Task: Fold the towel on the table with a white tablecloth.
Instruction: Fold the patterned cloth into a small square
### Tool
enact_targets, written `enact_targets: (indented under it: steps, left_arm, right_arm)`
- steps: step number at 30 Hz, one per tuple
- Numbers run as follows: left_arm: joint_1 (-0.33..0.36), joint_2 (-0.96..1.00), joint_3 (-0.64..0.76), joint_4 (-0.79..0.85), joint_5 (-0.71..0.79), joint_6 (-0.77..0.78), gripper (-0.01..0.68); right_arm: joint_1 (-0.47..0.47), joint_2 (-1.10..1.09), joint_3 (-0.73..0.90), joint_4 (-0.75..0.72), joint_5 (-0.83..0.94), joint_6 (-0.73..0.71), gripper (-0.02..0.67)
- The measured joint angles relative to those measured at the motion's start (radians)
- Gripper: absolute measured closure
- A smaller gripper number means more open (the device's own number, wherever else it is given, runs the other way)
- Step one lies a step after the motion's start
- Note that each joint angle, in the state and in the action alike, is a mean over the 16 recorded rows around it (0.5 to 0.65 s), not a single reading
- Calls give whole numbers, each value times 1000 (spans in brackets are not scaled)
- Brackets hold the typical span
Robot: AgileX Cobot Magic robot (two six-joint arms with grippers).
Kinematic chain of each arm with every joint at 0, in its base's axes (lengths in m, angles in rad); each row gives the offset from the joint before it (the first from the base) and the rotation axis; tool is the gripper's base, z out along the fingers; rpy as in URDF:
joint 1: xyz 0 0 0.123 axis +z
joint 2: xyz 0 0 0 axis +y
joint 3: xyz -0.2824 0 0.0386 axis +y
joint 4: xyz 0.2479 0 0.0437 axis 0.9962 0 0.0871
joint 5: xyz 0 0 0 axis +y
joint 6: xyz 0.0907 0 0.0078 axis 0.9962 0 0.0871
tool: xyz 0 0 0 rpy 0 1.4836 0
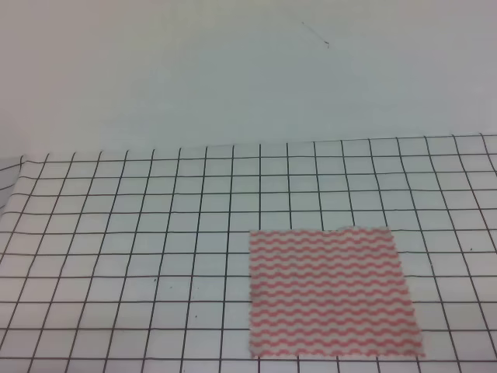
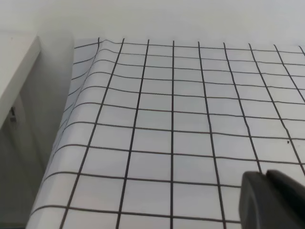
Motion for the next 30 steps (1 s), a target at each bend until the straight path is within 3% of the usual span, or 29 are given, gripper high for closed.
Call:
enact_targets:
  steps: [11,21,30]
  left_arm:
    - [0,-1,0,-143,-40,-32,675]
    - [0,-1,0,-599,-107,-67,675]
    - [0,0,0,-951,-134,-82,675]
  right_arm:
    - [0,0,0,259,-99,67,650]
    - [0,0,0,700,-257,100,650]
    - [0,0,0,845,-305,95,650]
